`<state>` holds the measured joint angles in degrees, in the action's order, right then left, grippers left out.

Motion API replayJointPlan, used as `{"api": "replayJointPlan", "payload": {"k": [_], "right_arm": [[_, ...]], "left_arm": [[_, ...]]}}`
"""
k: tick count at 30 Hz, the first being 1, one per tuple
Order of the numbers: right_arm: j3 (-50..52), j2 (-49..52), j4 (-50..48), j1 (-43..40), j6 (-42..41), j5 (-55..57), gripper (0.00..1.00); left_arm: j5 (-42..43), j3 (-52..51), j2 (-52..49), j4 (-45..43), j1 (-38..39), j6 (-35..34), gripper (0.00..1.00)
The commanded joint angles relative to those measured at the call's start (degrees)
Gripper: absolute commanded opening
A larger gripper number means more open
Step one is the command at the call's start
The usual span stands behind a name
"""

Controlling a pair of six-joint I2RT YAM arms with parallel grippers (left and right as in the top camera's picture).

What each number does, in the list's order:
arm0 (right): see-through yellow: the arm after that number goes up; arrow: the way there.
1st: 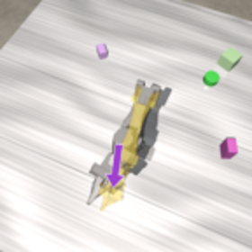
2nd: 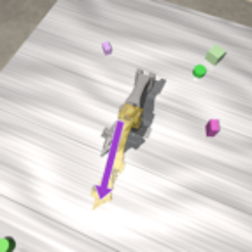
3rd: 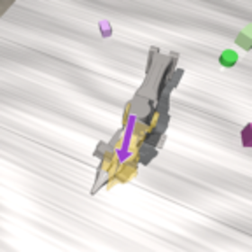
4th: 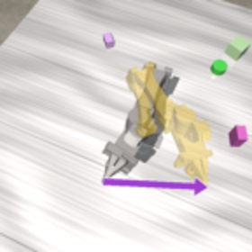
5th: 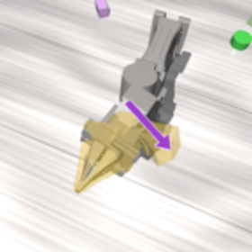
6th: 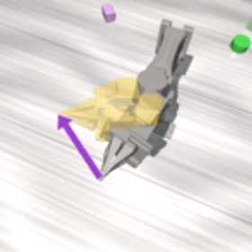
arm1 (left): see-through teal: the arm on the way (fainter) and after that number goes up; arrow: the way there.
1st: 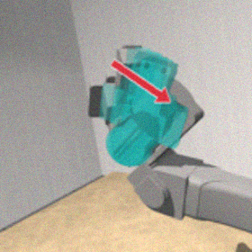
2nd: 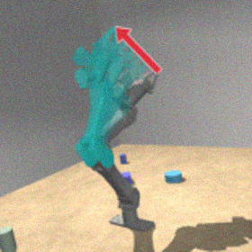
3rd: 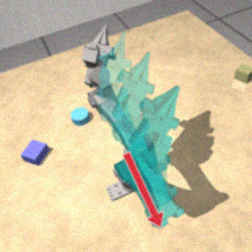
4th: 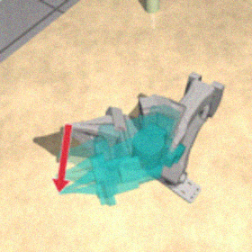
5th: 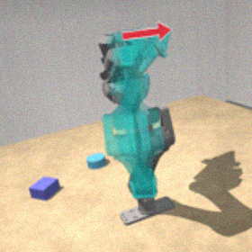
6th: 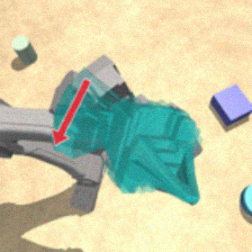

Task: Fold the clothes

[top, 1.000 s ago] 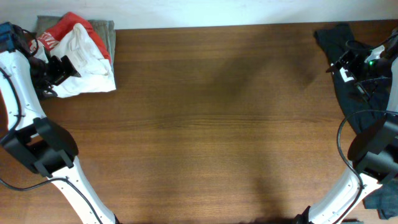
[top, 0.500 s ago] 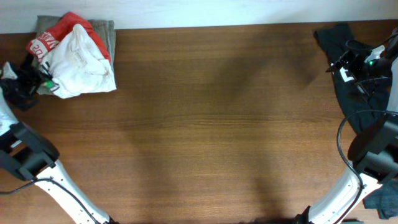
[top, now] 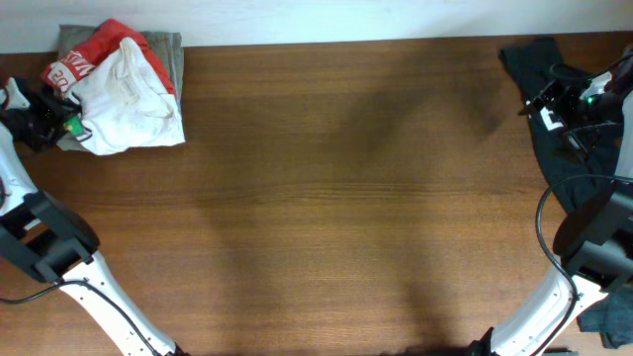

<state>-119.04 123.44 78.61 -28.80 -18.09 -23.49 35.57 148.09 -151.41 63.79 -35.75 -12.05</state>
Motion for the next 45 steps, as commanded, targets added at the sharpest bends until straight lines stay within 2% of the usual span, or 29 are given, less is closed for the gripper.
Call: {"api": "replayJointPlan", "payload": {"k": [1, 7, 8, 10, 12, 16, 25, 29, 33, 34, 36, 39, 40, 41, 43, 44, 45], "right_arm": [[-0.76, -0.37, 0.02, -0.11, -0.37, 0.13, 0.99], [-0.76, -0.37, 0.02, -0.11, -0.37, 0.13, 0.99], [-0.76, -0.37, 0.02, -0.11, -0.37, 0.13, 0.99], [-0.76, -0.37, 0.02, -0.11, -0.37, 0.13, 0.99], [-0.76, -0.37, 0.02, -0.11, -0.37, 0.13, 0.99], [-0.76, -0.37, 0.02, -0.11, -0.37, 0.13, 0.99], [-0.76, -0.37, 0.02, -0.11, -0.37, 0.13, 0.99], [-0.76, -0.37, 0.02, -0.11, -0.37, 0.13, 0.99], [-0.76, -0.37, 0.02, -0.11, -0.37, 0.13, 0.99], [-0.76, -0.37, 0.02, -0.11, -0.37, 0.13, 0.99], [-0.76, -0.37, 0.02, -0.11, -0.37, 0.13, 0.99], [-0.76, -0.37, 0.02, -0.11, -0.37, 0.13, 0.99], [-0.76, -0.37, 0.02, -0.11, -0.37, 0.13, 0.98], [-0.76, -0.37, 0.02, -0.11, -0.39, 0.13, 0.99], [-0.76, -0.37, 0.02, -0.11, -0.37, 0.13, 0.99], [-0.76, -0.37, 0.02, -0.11, -0.37, 0.13, 0.99], [-0.76, -0.37, 0.02, -0.11, -0.37, 0.13, 0.99]], "left_arm": [[-2.10, 1.20, 0.33, -0.17, 2.21, 0.13, 0.44], [-5.29, 1.20, 0.33, -3.78, 1.84, 0.13, 0.44], [-6.62, 1.22, 0.33, -3.82, 1.84, 0.33, 0.38], [-7.15, 1.40, 0.35, -3.78, 1.84, 1.03, 0.11], [-7.10, 3.63, 0.35, -3.76, 2.03, 1.01, 0.02], [-6.95, 9.05, 0.35, -2.99, 3.13, 2.73, 0.01], [-8.94, 9.16, 0.35, -14.10, 7.28, 2.69, 0.01], [-18.56, 9.16, 0.35, -18.45, 7.87, 2.67, 0.01], [-33.38, 9.09, -0.50, -21.81, 8.26, 2.67, 0.02], [-34.77, 9.07, -1.31, -22.56, 8.26, 2.67, 0.22], [-34.84, 9.07, -2.36, -23.69, 8.26, 2.69, 0.87], [-34.95, 10.19, 1.07, -22.60, 8.22, 2.69, 0.87], [-34.95, 11.23, 4.15, -19.39, 8.22, 2.71, 0.87], [-34.95, 11.61, 6.43, -16.15, 8.28, 2.71, 0.81], [-34.01, 11.58, 8.35, -7.32, 8.26, 2.71, 0.45], [-33.40, 11.06, 7.96, -3.17, 8.26, 2.71, 0.23], [-33.46, 9.81, 7.80, -1.62, 8.26, 2.73, 0.20]]}}
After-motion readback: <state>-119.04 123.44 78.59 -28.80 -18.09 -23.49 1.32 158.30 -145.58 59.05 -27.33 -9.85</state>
